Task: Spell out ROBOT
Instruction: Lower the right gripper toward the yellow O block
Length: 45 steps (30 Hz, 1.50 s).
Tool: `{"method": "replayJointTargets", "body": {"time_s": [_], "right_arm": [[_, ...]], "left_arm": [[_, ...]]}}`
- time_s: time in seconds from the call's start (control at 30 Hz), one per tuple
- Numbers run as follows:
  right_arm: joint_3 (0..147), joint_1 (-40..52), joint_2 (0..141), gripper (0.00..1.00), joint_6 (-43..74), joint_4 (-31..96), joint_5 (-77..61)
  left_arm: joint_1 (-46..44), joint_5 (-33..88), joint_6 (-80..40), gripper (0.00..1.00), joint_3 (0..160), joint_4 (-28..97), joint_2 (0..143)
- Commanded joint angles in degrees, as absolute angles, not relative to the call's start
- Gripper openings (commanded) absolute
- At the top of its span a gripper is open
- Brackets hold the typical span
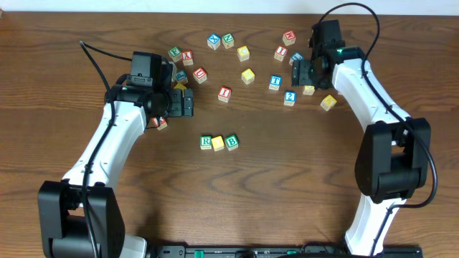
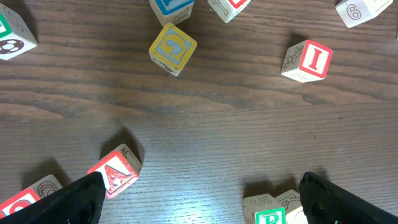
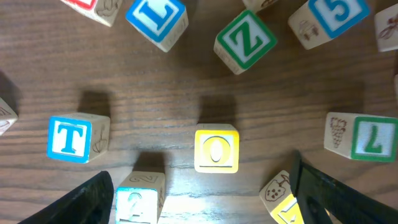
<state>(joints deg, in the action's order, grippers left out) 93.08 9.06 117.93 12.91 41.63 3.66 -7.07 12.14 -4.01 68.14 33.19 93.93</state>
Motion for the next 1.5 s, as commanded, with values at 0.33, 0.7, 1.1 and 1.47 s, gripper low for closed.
{"method": "replayJointTargets", "body": {"time_s": [0.33, 0.7, 1.1, 1.47], "right_arm": [[84.4, 8.75, 118.26, 0.68, 13.28, 35.92, 2.63], [84.38, 8.69, 118.26, 0.75, 13.26, 33.65, 2.63], [84.42, 6.59, 118.26, 0.82, 13.32, 29.19, 2.15], [84.42, 4.71, 118.26, 0.81, 13.45, 28.91, 0.86]], "left_arm": [[-7.07, 12.84, -3.01, 0.98, 67.77, 33.36, 93.97], [-7.07, 12.86, -3.01, 0.98, 67.77, 33.36, 93.97], [-7.07, 12.86, -3.03, 0.98, 67.77, 33.36, 93.97], [-7.07, 12.84, -3.01, 0.98, 67.77, 33.36, 93.97]]}}
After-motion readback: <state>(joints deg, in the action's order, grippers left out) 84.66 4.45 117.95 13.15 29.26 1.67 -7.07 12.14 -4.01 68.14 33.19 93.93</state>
